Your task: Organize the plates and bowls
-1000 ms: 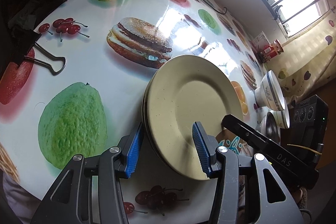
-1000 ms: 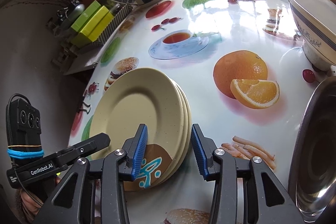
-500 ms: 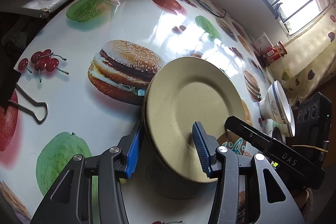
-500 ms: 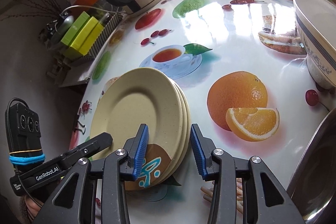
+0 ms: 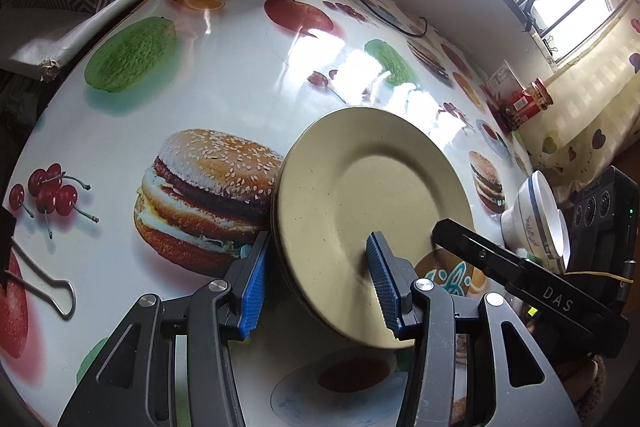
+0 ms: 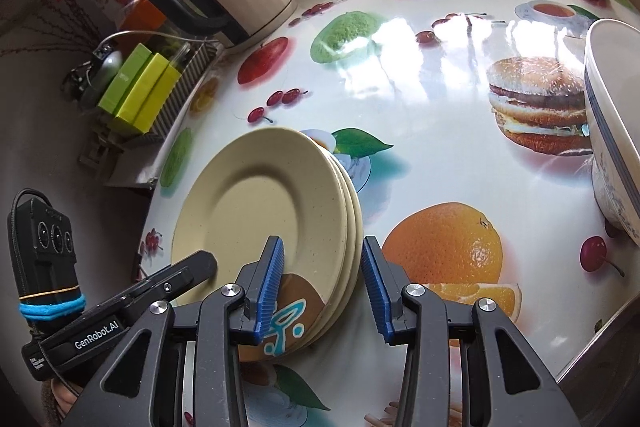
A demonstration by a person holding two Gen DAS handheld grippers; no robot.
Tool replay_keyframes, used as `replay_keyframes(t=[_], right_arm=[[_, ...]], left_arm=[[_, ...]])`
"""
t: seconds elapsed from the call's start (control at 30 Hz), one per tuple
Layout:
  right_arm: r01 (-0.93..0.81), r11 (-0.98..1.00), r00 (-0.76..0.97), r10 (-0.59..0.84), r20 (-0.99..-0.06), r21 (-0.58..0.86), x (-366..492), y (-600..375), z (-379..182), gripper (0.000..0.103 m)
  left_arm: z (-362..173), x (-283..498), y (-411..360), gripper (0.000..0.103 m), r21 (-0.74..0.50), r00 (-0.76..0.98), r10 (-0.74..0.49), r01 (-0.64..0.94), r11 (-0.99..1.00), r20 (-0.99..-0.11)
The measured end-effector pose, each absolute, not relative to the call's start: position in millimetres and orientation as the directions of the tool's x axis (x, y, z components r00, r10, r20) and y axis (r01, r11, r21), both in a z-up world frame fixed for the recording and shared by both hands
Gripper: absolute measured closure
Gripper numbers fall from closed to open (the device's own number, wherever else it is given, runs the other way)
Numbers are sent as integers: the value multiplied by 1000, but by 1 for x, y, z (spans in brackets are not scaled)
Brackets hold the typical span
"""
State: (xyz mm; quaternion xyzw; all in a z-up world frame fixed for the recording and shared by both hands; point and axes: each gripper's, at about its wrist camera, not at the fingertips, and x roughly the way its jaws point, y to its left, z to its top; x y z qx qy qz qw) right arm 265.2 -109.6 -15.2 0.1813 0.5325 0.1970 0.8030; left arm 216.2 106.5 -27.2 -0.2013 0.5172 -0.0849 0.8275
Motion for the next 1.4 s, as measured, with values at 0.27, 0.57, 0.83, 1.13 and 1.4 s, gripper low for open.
replay_keyframes(t=[0.27,0.57,0.83,1.13,1.4], right_arm=[[-100,864,372,493,-787,494,281,-113,-15,64],[-81,864,393,486,-781,497,284,-117,-15,64],[-72,876,420,461,-781,478,273,-123,-8,57],[-75,897,489,413,-768,435,244,-132,14,50],[-111,935,556,339,-759,337,207,-134,37,45]], left_arm=[[-27,232,101,54,-414,447,-350,-51,909,-823],[-23,227,98,54,-372,464,-312,-40,927,-829],[-6,205,94,54,-300,519,-245,-25,954,-819],[16,177,78,54,-226,571,-183,-6,974,-801],[35,155,55,54,-165,620,-152,36,986,-770]])
